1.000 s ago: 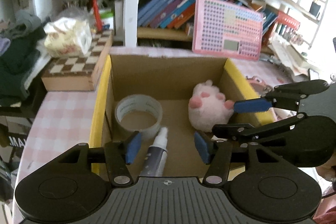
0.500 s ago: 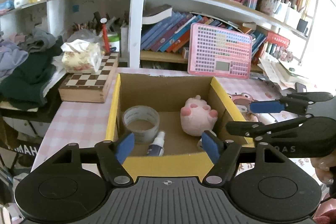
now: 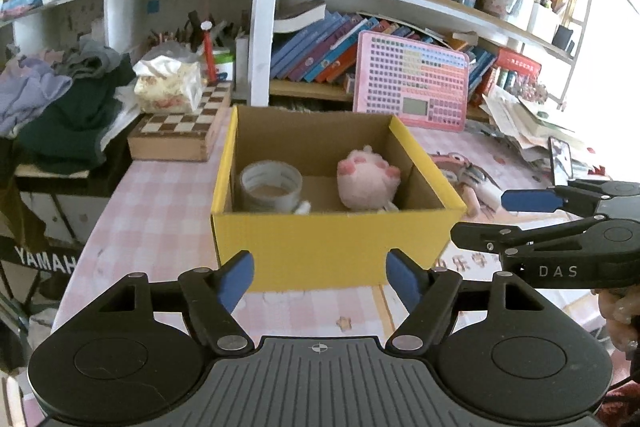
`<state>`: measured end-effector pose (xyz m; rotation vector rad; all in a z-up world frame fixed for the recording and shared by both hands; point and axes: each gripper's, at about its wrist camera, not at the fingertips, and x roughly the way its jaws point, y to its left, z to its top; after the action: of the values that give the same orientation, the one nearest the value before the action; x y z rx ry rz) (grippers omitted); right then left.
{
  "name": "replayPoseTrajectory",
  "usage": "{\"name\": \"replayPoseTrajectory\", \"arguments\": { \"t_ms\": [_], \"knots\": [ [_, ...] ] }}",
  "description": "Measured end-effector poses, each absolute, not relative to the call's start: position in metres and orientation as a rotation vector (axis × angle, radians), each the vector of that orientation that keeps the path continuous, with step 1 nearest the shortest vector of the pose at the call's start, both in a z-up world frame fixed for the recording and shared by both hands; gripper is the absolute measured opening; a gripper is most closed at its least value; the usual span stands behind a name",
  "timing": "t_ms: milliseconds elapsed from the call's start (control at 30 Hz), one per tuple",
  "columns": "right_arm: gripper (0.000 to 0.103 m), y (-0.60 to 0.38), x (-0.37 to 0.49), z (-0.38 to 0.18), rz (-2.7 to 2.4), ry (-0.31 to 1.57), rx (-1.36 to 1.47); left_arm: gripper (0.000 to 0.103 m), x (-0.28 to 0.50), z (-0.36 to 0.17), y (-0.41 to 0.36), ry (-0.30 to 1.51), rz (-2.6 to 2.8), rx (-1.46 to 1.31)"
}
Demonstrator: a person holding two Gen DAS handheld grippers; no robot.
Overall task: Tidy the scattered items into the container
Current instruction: 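Withdraw both tools from the box toward the items on the printed mat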
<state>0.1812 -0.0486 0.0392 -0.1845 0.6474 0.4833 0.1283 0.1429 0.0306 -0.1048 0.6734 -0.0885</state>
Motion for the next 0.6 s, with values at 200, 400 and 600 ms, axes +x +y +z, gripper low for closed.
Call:
{"name": "replayPoseTrajectory", "arguments": {
  "t_ms": [200,400,600],
  "knots": [
    [0.077,-0.051,0.152,0.029,0.453,0.667,-0.165,0.076,0.106,0.017,0.139,0.711,-0.088,-0.108],
    [0.081,-0.048,0.128,0.020,0.417,0.669,-0.169,0.076,0.088,0.011,0.137,0.723,-0.080,-0.091],
    [0.085,-0.049,0.114,0.010,0.368,0.689,-0.149,0.083,0.075,0.006,0.140,0.727,-0.069,-0.069]
  ]
}}
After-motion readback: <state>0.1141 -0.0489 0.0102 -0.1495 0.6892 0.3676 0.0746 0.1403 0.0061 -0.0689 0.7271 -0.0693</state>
